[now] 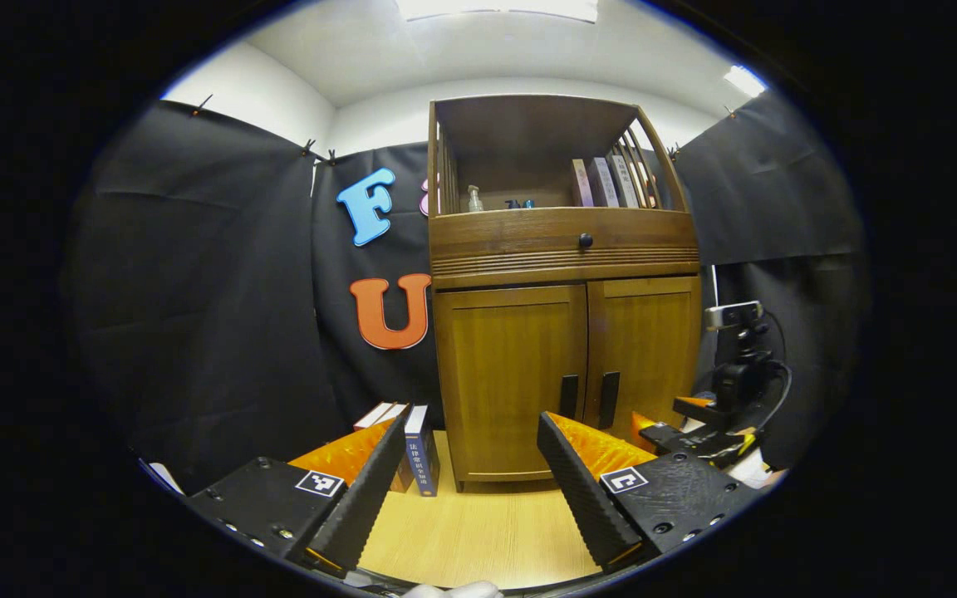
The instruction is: Open the right door of the double-door shoe cabinet with the right hand, and open the left door with the left hand.
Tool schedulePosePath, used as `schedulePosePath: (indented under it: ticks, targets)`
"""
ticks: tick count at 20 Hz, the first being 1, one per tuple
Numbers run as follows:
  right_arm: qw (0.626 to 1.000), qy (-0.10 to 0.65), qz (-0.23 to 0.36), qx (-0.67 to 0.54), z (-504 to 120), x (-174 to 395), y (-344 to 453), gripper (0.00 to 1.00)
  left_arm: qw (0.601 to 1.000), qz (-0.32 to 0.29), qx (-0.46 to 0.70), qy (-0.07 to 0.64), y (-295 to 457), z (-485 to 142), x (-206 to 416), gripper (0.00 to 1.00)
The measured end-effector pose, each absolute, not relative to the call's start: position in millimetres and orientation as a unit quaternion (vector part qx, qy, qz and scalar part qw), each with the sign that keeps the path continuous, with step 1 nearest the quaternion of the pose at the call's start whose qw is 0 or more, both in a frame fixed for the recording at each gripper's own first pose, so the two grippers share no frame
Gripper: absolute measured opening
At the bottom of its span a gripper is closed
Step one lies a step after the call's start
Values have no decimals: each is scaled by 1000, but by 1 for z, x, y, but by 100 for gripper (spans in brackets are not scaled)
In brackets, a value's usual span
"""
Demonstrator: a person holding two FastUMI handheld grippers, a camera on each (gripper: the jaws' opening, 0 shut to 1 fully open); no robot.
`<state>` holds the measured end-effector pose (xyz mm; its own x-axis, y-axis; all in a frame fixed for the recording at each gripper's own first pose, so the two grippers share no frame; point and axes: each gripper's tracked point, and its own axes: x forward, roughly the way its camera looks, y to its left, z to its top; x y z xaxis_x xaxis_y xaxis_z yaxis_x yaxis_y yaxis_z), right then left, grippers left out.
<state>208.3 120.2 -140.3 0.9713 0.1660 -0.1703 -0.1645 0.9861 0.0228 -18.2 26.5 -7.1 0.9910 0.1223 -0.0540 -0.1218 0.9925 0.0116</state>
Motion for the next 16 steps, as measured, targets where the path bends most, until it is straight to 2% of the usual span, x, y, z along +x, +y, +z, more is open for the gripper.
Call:
schedulePosePath:
  ticks: [10,11,13,14,15,16]
  targets:
    - [991,98,86,19,-136,310,158,100,991,128,-15,49,51,-17,-32,96]
    - [991,102,87,18,-138,315,161,99,990,131,-17,51,53,-18,-32,100]
    - [990,108,83,22,-139,322,162,94,990,133,-21,54,55,-20,-32,96]
    - [992,102,75,22,-139,326,161,88,989,133,-21,53,55,-19,-32,100]
    - [991,107,74,20,-141,325,160,84,989,134,-19,52,56,-18,-33,96]
    - [991,109,80,23,-141,323,162,74,989,135,-17,51,57,-18,-34,96]
